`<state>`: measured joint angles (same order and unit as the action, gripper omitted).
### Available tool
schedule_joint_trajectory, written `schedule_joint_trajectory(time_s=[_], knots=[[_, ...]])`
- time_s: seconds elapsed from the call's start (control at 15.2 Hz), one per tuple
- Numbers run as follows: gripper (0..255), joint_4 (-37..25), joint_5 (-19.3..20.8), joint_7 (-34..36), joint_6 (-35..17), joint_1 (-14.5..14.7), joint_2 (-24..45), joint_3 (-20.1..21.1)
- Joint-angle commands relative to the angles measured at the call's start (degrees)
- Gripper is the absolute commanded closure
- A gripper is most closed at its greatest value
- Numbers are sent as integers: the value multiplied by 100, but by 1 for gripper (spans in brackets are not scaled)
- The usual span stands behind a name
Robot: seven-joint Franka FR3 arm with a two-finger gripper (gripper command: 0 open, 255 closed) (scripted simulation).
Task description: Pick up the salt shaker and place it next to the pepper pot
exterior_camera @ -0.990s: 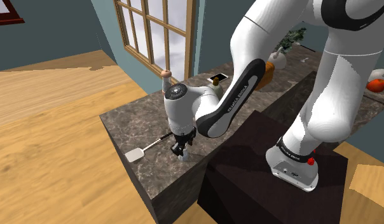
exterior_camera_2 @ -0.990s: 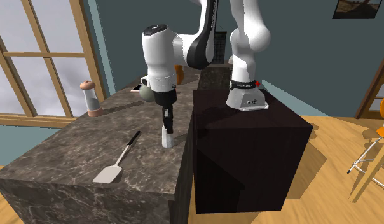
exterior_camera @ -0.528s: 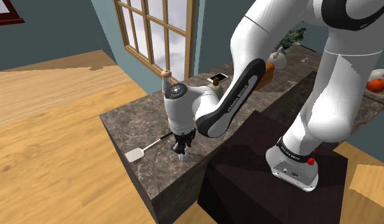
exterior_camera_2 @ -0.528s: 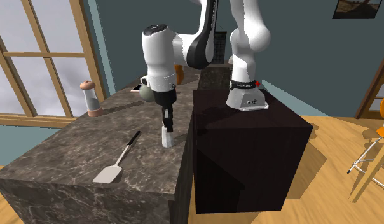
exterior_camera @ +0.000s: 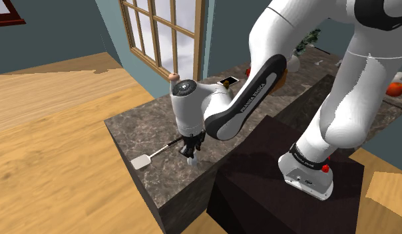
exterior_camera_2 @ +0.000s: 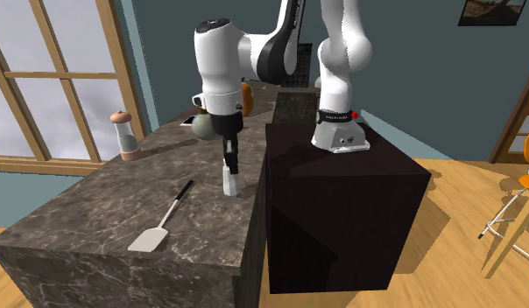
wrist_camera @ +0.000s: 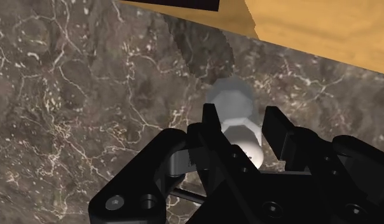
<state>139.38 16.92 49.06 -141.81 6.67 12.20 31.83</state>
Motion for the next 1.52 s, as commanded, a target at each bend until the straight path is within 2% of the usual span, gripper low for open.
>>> schedule_joint_trajectory(time_s=[0.0,0.73,1.45], knots=[[255,0,-171,-133,124,-50,-159,70],[255,-92,-1038,-790,889,-169,-1044,284],[255,-367,-1605,-1255,1743,-150,-1773,257]])
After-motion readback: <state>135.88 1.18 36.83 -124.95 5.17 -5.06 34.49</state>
